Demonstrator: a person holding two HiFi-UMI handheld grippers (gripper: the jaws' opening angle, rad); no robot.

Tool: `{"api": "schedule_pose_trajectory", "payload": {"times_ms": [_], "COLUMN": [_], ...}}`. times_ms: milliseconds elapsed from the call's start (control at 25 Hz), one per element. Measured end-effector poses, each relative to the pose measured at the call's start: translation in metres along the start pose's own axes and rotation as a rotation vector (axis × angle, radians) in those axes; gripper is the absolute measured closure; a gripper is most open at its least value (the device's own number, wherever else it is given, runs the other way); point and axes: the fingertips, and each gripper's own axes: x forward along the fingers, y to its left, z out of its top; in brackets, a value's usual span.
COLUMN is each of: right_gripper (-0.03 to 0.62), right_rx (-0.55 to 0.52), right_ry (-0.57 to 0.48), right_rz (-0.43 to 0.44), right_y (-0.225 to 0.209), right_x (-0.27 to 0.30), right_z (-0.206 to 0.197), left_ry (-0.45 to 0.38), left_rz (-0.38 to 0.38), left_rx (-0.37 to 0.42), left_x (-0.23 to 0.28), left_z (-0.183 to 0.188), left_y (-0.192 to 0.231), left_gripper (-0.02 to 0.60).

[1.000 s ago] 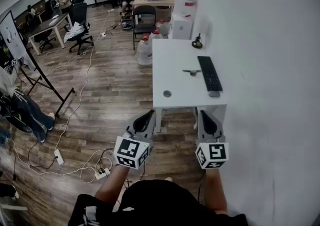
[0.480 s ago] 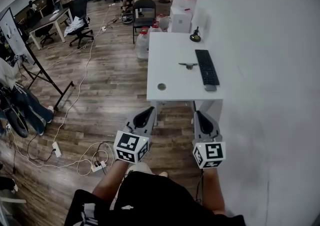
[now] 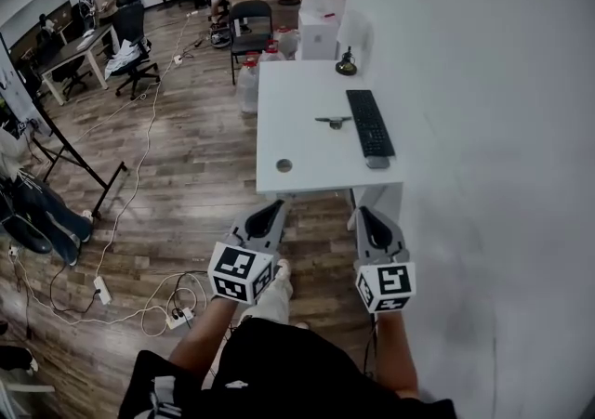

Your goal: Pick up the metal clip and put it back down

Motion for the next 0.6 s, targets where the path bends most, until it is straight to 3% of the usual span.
{"api": "schedule_pose_trajectory", "payload": {"times_ms": [600], "right_gripper": [0.559], "right_rx": [0.001], "right_ry": [0.035], "right_rz": [0.048], "right_y": [-0.033], "right_x": [0.110], "right_z": [-0.016], "left_ry": [0.025], "left_rz": [0.026], "left_rx": [-0.044], "left_x": [0.086], "left_z": [-0.006], "left_y": [0.066], "left_gripper": [0.560]}}
